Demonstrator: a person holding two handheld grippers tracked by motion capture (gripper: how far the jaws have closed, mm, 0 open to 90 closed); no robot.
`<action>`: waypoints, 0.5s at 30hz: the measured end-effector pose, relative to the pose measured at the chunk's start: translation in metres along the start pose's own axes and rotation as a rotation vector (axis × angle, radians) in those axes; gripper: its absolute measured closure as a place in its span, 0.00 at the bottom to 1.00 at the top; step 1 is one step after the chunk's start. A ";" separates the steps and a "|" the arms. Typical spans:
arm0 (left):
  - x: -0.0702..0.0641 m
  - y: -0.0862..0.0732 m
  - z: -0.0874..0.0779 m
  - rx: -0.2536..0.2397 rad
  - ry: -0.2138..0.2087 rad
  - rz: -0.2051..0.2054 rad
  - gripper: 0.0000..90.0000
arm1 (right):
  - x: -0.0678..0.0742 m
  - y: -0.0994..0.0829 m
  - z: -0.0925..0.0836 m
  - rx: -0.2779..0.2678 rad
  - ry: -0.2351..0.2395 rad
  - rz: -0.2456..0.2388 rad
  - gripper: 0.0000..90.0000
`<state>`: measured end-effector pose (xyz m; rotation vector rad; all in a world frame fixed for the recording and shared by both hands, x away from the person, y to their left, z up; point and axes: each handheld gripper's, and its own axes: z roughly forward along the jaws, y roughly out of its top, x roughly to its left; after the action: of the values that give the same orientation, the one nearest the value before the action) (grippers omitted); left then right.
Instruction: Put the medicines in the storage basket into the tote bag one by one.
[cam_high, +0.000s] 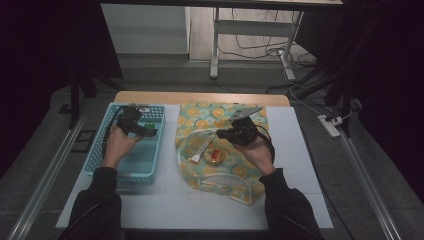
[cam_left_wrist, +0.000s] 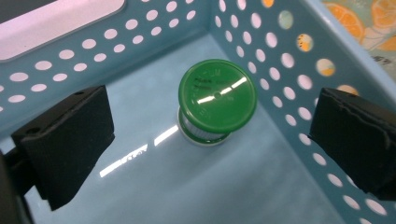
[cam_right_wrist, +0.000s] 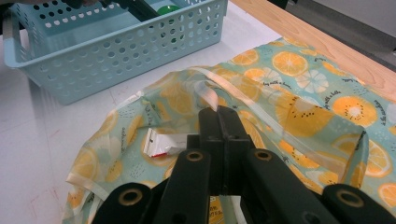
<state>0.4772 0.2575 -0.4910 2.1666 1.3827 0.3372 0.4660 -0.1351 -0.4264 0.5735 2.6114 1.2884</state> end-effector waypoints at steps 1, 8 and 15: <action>0.000 0.001 0.002 0.003 0.000 0.000 0.01 | 0.000 0.000 0.000 0.000 0.000 0.000 1.00; -0.002 0.005 0.009 0.039 0.021 0.044 0.14 | 0.000 0.000 -0.001 -0.003 -0.001 -0.001 1.00; -0.003 0.009 0.012 0.043 0.017 0.049 0.36 | 0.000 0.000 -0.001 -0.003 -0.001 -0.002 1.00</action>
<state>0.4882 0.2481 -0.4952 2.2406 1.3605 0.3481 0.4660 -0.1359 -0.4254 0.5712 2.6082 1.2907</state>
